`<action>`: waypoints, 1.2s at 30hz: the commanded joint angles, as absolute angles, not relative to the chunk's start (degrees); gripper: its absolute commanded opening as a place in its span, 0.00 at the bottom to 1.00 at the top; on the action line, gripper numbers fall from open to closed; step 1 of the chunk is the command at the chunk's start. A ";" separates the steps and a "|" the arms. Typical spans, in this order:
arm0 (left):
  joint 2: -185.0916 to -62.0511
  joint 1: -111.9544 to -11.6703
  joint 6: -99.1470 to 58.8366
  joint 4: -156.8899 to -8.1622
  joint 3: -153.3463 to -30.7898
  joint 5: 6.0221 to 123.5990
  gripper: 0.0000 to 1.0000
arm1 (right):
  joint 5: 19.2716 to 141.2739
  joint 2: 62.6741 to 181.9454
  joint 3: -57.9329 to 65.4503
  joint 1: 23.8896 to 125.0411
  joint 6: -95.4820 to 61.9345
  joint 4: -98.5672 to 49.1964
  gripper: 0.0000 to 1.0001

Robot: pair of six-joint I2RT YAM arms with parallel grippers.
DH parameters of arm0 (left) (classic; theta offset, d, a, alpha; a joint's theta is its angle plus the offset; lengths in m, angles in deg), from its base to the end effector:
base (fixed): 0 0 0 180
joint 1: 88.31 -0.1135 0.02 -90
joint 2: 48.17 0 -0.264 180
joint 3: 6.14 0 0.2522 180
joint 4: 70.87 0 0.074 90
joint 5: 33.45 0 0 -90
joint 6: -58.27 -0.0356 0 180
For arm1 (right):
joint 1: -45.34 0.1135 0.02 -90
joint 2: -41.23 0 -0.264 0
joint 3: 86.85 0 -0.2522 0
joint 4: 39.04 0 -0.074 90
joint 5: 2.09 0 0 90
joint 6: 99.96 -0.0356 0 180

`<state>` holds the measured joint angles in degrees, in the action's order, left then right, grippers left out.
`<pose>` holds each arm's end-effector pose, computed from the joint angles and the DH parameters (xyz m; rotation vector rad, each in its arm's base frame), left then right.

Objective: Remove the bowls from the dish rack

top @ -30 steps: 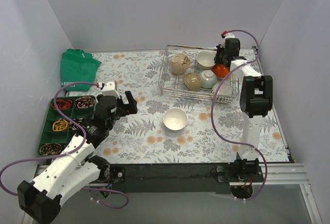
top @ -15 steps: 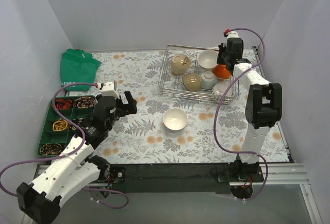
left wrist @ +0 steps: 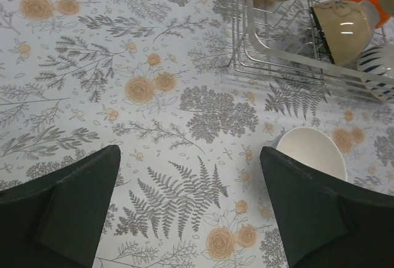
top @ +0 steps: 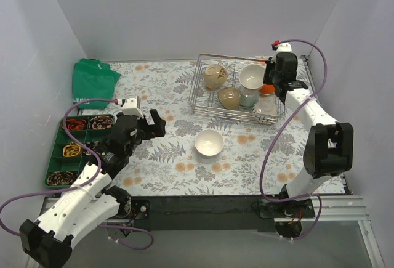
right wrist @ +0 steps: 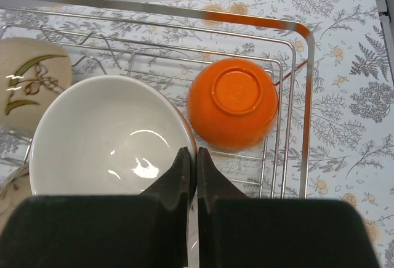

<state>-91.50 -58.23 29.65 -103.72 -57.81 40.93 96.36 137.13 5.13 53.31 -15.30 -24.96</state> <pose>0.1571 -0.0799 0.2863 -0.7289 1.9298 -0.7495 0.3951 0.0500 0.3007 0.0524 1.9490 0.0094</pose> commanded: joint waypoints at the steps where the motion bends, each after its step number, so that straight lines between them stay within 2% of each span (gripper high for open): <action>1: -91.31 -58.52 28.38 -100.98 -57.60 47.22 0.98 | 94.43 127.20 8.89 55.62 -15.85 -29.24 0.01; 8: -97.55 -58.60 30.66 -100.62 -62.69 56.46 0.98 | 92.40 114.89 17.68 61.50 -15.85 -25.90 0.01; 15: -104.66 -56.42 34.44 -102.03 -69.37 64.20 0.98 | 92.39 107.15 26.82 72.56 -17.60 -25.37 0.01; 25: -117.40 -44.38 36.99 -103.61 -77.99 57.08 0.97 | 93.36 102.49 32.98 82.07 -19.19 -25.28 0.01; 27: -119.35 -42.88 37.00 -104.93 -79.39 52.52 0.95 | 94.15 101.88 33.34 83.74 -19.28 -25.37 0.01; 34: -127.35 -36.29 36.38 -110.64 -84.41 42.50 0.80 | 96.52 100.21 34.48 86.82 -19.63 -23.87 0.01; 35: -128.40 -35.76 36.38 -111.08 -85.02 41.27 0.74 | 96.53 100.20 34.57 87.00 -19.71 -23.96 0.01; 36: -128.84 -35.23 36.38 -111.43 -85.46 39.60 0.72 | 96.53 100.12 34.57 87.35 -19.80 -24.05 0.01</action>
